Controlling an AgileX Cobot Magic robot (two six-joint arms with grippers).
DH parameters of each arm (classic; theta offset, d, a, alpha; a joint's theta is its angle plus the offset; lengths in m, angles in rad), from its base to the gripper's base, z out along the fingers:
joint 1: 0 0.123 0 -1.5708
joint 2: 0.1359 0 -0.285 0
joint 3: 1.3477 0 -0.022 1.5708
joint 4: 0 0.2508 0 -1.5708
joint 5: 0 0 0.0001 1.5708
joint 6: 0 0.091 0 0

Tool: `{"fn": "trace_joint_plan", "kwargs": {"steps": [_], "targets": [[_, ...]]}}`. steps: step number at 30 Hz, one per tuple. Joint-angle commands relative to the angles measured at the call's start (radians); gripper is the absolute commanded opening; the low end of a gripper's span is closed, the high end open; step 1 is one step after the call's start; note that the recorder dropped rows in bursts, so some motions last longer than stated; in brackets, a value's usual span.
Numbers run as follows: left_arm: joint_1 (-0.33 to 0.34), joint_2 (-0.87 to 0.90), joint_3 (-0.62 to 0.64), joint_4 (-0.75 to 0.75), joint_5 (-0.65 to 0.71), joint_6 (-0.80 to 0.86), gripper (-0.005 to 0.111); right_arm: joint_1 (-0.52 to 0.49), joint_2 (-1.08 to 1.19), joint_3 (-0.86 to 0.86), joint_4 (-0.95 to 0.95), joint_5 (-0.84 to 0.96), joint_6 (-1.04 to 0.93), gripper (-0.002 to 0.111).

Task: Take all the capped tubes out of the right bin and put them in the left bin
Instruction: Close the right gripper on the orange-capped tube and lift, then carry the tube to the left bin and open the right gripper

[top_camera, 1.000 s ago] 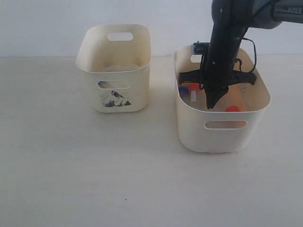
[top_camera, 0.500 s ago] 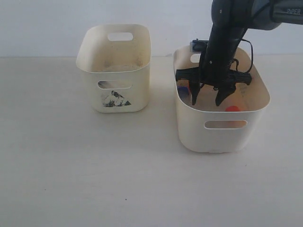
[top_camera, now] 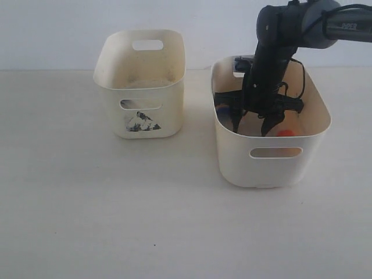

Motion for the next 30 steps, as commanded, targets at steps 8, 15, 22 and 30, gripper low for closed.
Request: {"fn": "trace_joint_plan", "kwargs": {"steps": [8, 15, 22, 30], "targets": [[-0.002, 0.0, -0.004, -0.011, -0.009, -0.01, 0.004, 0.0, 0.023, -0.002, 0.016, -0.041, 0.031, 0.035], [-0.002, 0.0, -0.004, -0.011, -0.009, -0.01, 0.004, 0.0, 0.021, -0.004, 0.016, 0.019, 0.009, 0.0], [-0.002, 0.0, -0.004, -0.011, -0.009, -0.01, 0.004, 0.0, -0.06, -0.004, 0.016, 0.102, -0.037, 0.0], [-0.002, 0.0, -0.004, -0.011, -0.009, -0.01, 0.004, 0.0, -0.303, -0.004, 0.022, 0.129, -0.119, 0.0]]}}
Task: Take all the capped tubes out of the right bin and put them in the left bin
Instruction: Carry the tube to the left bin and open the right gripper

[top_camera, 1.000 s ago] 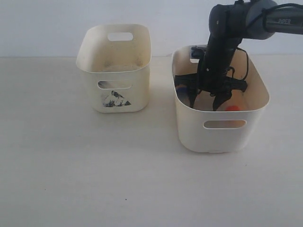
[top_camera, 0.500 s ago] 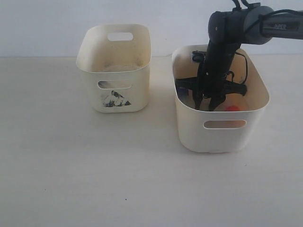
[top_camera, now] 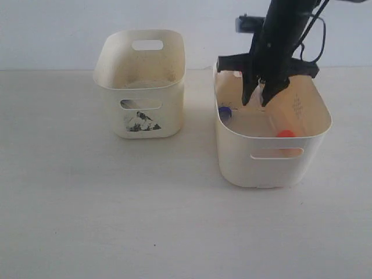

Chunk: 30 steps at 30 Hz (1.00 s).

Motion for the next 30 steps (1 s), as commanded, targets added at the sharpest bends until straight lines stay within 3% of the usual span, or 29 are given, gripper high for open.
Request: {"fn": "trace_joint_plan", "kwargs": {"steps": [1, 8, 17, 20, 26, 28, 30], "targets": [[-0.002, 0.0, -0.004, -0.011, -0.009, -0.01, 0.004, -0.001, -0.116, -0.004, 0.029, 0.009, -0.066, 0.0], [-0.002, 0.0, -0.004, -0.011, -0.009, -0.01, 0.004, 0.036, -0.119, -0.002, 0.487, -0.115, -0.442, 0.0], [-0.002, 0.0, -0.004, -0.011, -0.009, -0.01, 0.004, 0.191, -0.065, -0.002, 0.497, -0.494, -0.564, 0.0], [-0.002, 0.0, -0.004, -0.011, -0.009, -0.01, 0.004, 0.199, -0.045, -0.002, 0.495, -0.573, -0.564, 0.01], [-0.002, 0.0, -0.004, -0.011, -0.009, -0.01, 0.004, 0.197, -0.015, -0.002, 0.49, -0.616, -0.553, 0.055], [-0.002, 0.0, -0.004, -0.011, -0.009, -0.01, 0.004, 0.197, -0.015, -0.002, 0.49, -0.616, -0.536, 0.056], [-0.002, 0.0, -0.004, -0.011, -0.009, -0.01, 0.004, 0.197, -0.015, -0.002, 0.49, -0.618, -0.52, 0.045]]}}
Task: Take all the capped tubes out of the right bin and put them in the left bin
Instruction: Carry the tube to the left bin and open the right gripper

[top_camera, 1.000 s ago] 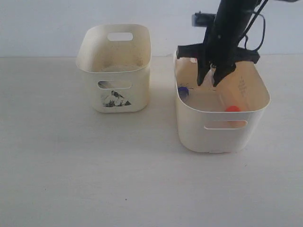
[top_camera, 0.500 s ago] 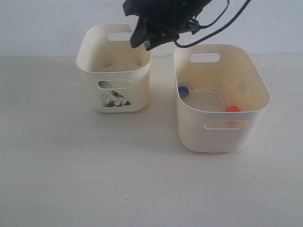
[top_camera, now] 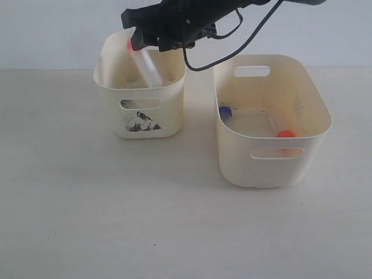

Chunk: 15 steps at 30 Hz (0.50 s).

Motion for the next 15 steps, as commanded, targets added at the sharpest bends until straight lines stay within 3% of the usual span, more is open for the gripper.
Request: {"fn": "trace_joint_plan", "kwargs": {"steps": [1, 4, 15], "targets": [[-0.002, 0.0, -0.004, -0.011, -0.009, -0.01, 0.004, -0.004, -0.002, -0.002, -0.007, -0.017, 0.023, 0.038], [-0.002, 0.0, -0.004, -0.011, -0.009, -0.01, 0.004, -0.004, -0.006, -0.002, -0.029, 0.017, 0.023, 0.002], [-0.002, 0.0, -0.004, -0.011, -0.009, -0.01, 0.004, -0.119, -0.112, -0.002, -0.244, 0.344, 0.265, 0.0]]}}
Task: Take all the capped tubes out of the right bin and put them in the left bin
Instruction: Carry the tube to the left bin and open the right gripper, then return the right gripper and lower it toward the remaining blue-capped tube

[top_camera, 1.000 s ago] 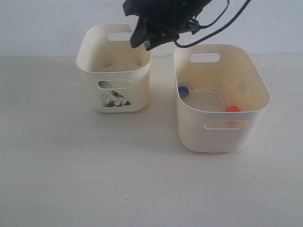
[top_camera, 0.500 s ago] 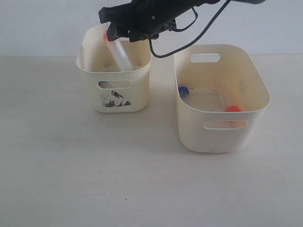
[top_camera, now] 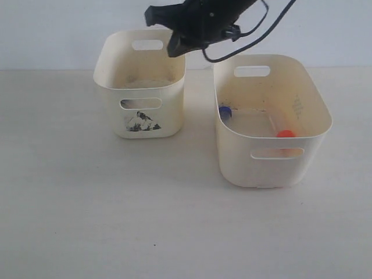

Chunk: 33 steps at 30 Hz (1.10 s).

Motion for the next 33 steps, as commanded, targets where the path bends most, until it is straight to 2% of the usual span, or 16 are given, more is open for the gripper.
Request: {"fn": "trace_joint_plan", "kwargs": {"steps": [1, 5, 10, 19, 33], "targets": [[-0.002, 0.0, -0.004, -0.011, -0.009, -0.01, 0.004, -0.064, -0.075, -0.002, -0.179, 0.21, 0.146, 0.0], [-0.002, 0.0, -0.004, -0.011, -0.009, -0.01, 0.004, -0.094, -0.093, -0.002, -0.36, 0.41, 0.291, 0.0], [-0.002, 0.0, -0.004, -0.011, -0.009, -0.01, 0.004, -0.108, -0.086, -0.002, -0.5, 0.421, 0.435, 0.0], [-0.002, 0.0, -0.004, -0.011, -0.009, -0.01, 0.004, -0.11, -0.049, 0.002, -0.489, 0.421, 0.479, 0.0], [-0.002, 0.0, -0.004, -0.011, -0.009, -0.01, 0.004, -0.115, -0.039, 0.14, -0.497, 0.421, 0.477, 0.0]]}}
